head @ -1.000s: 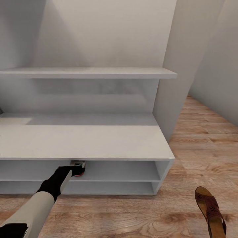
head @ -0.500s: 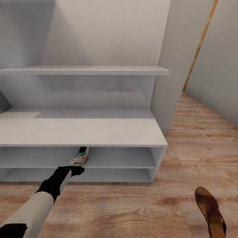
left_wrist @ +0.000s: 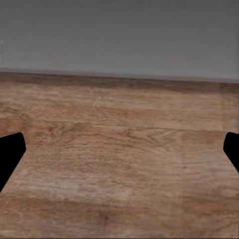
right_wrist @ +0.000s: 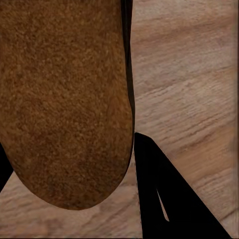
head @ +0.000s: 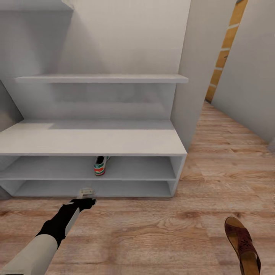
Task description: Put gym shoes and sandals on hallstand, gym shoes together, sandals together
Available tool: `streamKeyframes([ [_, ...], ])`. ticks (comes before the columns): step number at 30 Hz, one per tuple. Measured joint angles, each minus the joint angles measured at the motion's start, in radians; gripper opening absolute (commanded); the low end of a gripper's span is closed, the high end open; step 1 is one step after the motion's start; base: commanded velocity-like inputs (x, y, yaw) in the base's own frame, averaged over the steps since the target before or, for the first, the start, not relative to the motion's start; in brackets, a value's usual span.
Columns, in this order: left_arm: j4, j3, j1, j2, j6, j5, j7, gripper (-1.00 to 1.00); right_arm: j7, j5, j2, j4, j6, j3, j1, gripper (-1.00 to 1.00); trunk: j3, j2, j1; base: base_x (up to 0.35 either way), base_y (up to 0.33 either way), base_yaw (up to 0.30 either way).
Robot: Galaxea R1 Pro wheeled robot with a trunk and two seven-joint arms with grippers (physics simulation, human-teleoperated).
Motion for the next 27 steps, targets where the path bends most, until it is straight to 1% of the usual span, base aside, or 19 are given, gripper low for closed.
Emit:
streamKeyframes([
  [3, 0.000, 0.001, 0.035, 0.012, -0.046, 0.002, -0.001, 1.00, 0.000, 0.000, 0.000, 0.000, 0.000, 0.001, 0.000, -1.00, 0.000, 0.000, 0.000, -0.250, 0.000, 0.000],
  [4, 0.000, 0.001, 0.054, 0.016, -0.077, 0.002, 0.000, 1.00, 0.000, 0.000, 0.000, 0.000, 0.000, 0.002, 0.000, -1.00, 0.000, 0.000, 0.000, -0.142, 0.000, 0.000],
  [5, 0.000, 0.001, 0.064, 0.017, -0.094, 0.002, 0.000, 1.00, 0.000, 0.000, 0.000, 0.000, 0.000, 0.002, 0.000, -1.00, 0.000, 0.000, 0.000, -0.058, 0.000, 0.000],
  [6, 0.000, 0.002, 0.102, 0.023, -0.161, 0.001, 0.000, 1.00, 0.000, 0.001, 0.000, 0.000, 0.000, 0.002, 0.000, -1.00, 0.000, 0.000, 0.000, -0.046, 0.000, 0.000],
  [9, 0.000, 0.002, 0.146, 0.031, -0.223, 0.002, -0.001, 1.00, 0.000, 0.001, 0.000, 0.003, 0.000, 0.003, 0.000, -1.00, 0.000, 0.000, -0.001, -0.022, 0.000, 0.000],
  [10, 0.001, 0.002, 0.179, 0.041, -0.259, 0.003, -0.003, 1.00, 0.000, 0.001, 0.000, 0.009, -0.001, 0.004, 0.000, -1.00, 0.000, 0.000, -0.001, -0.008, 0.000, 0.000],
  [12, 0.000, 0.002, 0.229, 0.060, -0.302, 0.004, -0.027, 1.00, -0.001, 0.000, 0.000, 0.016, -0.001, 0.004, 0.000, -1.00, 0.000, 0.000, -0.001, -0.004, 0.000, 0.000],
  [13, 0.002, 0.002, 0.251, 0.074, -0.322, 0.005, -0.064, 1.00, -0.001, 0.000, 0.000, 0.018, -0.002, 0.004, 0.000, -1.00, 0.000, 0.000, -0.001, -0.003, 0.000, 0.000],
  [14, 0.004, 0.002, 0.261, 0.081, -0.332, 0.006, -0.085, 1.00, -0.001, -0.001, 0.000, 0.019, -0.002, 0.004, 0.000, -1.00, 0.000, 0.000, -0.001, -0.001, 0.000, 0.000],
  [15, 0.011, 0.003, 0.287, 0.105, -0.362, 0.011, -0.175, 1.00, -0.001, -0.002, 0.000, 0.021, -0.008, 0.003, 0.000, -1.00, 0.000, 0.000, -0.001, -0.001, 0.000, 0.000],
  [16, 0.016, 0.004, 0.296, 0.114, -0.373, 0.014, -0.210, 1.00, -0.001, -0.002, 0.000, 0.021, -0.013, 0.003, 0.000, -1.00, 0.000, 0.000, -0.001, 0.000, 0.000, 0.000],
  [17, 0.029, 0.004, 0.310, 0.129, -0.395, 0.022, -0.275, 1.00, -0.001, -0.002, 0.001, 0.023, -0.027, 0.002, 0.000, -1.00, 0.000, 0.000, -0.001, 0.000, 0.000, 0.000],
  [19, 0.071, 0.005, 0.334, 0.155, -0.448, 0.053, -0.393, 1.00, -0.001, -0.004, 0.001, 0.034, -0.059, 0.003, 0.000, -1.00, 0.000, 0.000, -0.001, 0.000, 0.000, 0.000],
  [20, 0.085, 0.005, 0.340, 0.160, -0.464, 0.064, -0.421, 1.00, -0.001, -0.004, 0.001, 0.038, -0.068, 0.003, 0.000, -1.00, 0.000, 0.000, -0.001, 0.000, 0.000, 0.000],
  [22, 0.144, 0.005, 0.359, 0.172, -0.536, 0.100, -0.513, 1.00, -0.001, -0.006, 0.001, 0.052, -0.091, 0.002, 0.000, -1.00, 0.000, 0.000, -0.001, 0.000, 0.000, 0.000],
  [23, 0.174, 0.005, 0.368, 0.175, -0.574, 0.110, -0.548, 1.00, -0.001, -0.006, 0.001, 0.056, -0.098, 0.002, 0.000, -1.00, 0.000, 0.000, -0.001, 0.000, 0.000, 0.000],
  [24, 0.188, 0.005, 0.372, 0.177, -0.594, 0.115, -0.562, 1.00, -0.001, -0.007, 0.001, 0.057, -0.100, 0.002, 0.000, -1.00, 0.000, 0.000, -0.001, 0.000, 0.000, 0.000],
  [25, 0.218, 0.005, 0.379, 0.181, -0.639, 0.122, -0.587, 1.00, -0.001, -0.007, 0.002, 0.060, -0.104, 0.002, 0.000, -1.00, 0.000, 0.000, -0.001, 0.000, 0.000, 0.000],
  [27, 0.243, 0.004, 0.384, 0.182, -0.674, 0.128, -0.604, 1.00, -0.001, -0.007, 0.002, 0.062, -0.107, 0.002, 0.000, -1.00, 0.000, 0.000, -0.001, 0.000, 0.000, 0.000],
])
